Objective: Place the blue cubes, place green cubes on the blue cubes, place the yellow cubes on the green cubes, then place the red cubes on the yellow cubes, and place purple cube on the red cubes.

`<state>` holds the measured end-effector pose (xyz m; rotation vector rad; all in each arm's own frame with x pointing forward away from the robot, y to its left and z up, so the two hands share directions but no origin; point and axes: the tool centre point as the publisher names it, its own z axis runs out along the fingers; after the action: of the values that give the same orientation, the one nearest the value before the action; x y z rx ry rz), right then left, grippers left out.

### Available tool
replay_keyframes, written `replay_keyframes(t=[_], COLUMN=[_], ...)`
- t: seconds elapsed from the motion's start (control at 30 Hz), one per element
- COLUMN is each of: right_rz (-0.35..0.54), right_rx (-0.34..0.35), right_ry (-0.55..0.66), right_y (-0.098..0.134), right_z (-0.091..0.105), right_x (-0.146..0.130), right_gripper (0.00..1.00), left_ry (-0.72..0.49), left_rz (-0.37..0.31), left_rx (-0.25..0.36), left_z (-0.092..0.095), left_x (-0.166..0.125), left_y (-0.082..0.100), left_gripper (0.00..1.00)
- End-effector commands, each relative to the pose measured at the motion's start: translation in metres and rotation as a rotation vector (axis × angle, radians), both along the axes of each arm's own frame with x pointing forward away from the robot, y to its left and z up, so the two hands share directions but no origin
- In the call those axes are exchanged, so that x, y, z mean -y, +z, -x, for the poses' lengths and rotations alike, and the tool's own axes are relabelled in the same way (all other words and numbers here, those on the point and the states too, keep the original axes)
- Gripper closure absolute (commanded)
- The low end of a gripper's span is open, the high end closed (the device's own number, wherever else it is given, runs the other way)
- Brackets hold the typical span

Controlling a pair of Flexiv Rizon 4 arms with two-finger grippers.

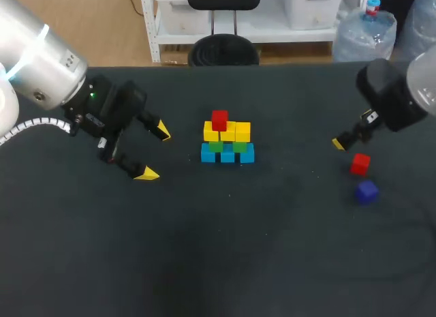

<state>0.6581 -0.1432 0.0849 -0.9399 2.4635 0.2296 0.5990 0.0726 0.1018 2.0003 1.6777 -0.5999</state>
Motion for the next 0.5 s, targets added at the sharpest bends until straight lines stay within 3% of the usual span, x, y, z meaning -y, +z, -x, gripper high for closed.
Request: replay_keyframes(t=[0.03,0.33,0.5], right_rz=[0.014,0.062,0.081], right_rx=[0.02,0.028,0.021], right_ry=[-0.018,-0.006,0.067], right_y=[0.002,0.001,-0.005], right_z=[0.007,0.015,0.02], right_x=[0.007,0.025,0.035], right_gripper=[0.0,0.0,0.0], left_ry=[0.0,0.0,0.0], left_rz=[-0.001,-0.001,-0.001], left_rx=[0.001,0.001,0.001], left_z=[0.0,0.0,0.0], left_x=[0.0,0.0,0.0], left_y=[0.0,0.0,0.0], left_gripper=[0.0,0.0,0.0])
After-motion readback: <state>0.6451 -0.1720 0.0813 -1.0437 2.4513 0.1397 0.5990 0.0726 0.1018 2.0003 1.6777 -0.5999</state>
